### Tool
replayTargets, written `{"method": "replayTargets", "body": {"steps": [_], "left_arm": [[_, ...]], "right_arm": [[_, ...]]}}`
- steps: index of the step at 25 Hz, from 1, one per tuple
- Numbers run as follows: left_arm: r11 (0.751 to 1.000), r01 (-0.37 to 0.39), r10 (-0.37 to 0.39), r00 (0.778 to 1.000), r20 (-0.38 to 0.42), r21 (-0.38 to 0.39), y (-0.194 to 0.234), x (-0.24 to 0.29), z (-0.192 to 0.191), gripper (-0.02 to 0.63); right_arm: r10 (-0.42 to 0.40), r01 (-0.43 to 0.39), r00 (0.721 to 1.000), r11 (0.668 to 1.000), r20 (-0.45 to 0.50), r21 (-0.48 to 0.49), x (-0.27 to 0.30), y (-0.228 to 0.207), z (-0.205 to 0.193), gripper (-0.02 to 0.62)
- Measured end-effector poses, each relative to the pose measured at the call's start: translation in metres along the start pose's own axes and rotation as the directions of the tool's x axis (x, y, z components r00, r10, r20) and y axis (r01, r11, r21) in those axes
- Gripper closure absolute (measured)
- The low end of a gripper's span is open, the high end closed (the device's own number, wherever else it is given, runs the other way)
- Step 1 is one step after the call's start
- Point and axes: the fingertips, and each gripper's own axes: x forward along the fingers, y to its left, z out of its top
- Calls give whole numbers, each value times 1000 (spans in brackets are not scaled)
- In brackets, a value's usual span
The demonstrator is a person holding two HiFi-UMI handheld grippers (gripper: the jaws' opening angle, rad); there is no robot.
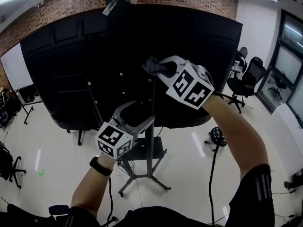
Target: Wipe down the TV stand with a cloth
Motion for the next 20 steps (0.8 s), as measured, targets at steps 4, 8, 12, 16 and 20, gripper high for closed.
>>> {"method": "replayTargets", "body": {"steps": [4,8,12,16,20], "left_arm": [[1000,-23,23,1000,-14,-19,3,1,-13,281],[999,-38,37,999,-31,-36,0,1,-26,281],[998,-54,52,997,-49,-34,-2,3,-36,281],[996,-76,74,996,-55,-41,1,4,-45,281],[994,-100,97,993,-69,-43,3,3,-56,281]], "right_arm": [[-66,68,997,996,47,-53,-5,9,-5,558],[-70,74,997,989,38,-126,1,39,-24,558],[-90,100,994,970,55,-222,10,66,-32,558],[-130,150,988,925,81,-350,15,78,-33,558],[-109,137,990,910,91,-391,20,95,-42,558]]}}
